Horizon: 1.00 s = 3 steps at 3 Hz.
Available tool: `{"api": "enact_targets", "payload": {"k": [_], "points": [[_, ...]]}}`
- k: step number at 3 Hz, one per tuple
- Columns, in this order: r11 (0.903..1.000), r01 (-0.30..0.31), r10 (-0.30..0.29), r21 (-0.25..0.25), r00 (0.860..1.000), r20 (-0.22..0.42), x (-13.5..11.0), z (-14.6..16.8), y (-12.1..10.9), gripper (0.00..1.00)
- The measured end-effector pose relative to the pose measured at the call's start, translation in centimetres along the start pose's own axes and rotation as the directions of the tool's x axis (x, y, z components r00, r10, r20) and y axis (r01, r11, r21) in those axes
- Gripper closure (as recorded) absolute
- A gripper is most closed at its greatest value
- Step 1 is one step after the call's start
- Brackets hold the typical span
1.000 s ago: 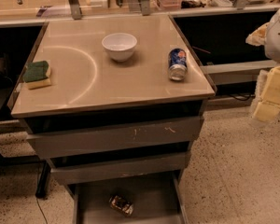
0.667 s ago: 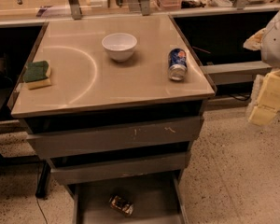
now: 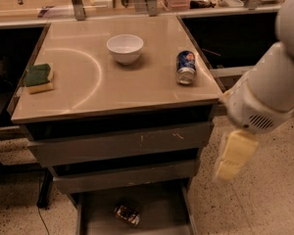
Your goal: Pick orange can from bottom drawer and place on counter
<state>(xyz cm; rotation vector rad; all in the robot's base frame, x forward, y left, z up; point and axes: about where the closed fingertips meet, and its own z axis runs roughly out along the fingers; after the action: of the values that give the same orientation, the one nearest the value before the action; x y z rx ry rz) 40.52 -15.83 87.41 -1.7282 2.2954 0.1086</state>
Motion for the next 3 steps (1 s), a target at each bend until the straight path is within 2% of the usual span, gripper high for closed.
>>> {"api": "enact_targets", "payload": {"k": [1,2,3], "points": [[0.9916,-0.023,0.019,-0.127,0.999,-0.031,0.5,6.1,4.2,0.0],[0.9916,-0.023,0.019,-0.127,0.999,-0.031,0.4,6.1,4.2,0.0],[0.9797,-0.078,0.077,-0.185,0.997,-0.012,-1.1,10.7,6.0,0.0]]}}
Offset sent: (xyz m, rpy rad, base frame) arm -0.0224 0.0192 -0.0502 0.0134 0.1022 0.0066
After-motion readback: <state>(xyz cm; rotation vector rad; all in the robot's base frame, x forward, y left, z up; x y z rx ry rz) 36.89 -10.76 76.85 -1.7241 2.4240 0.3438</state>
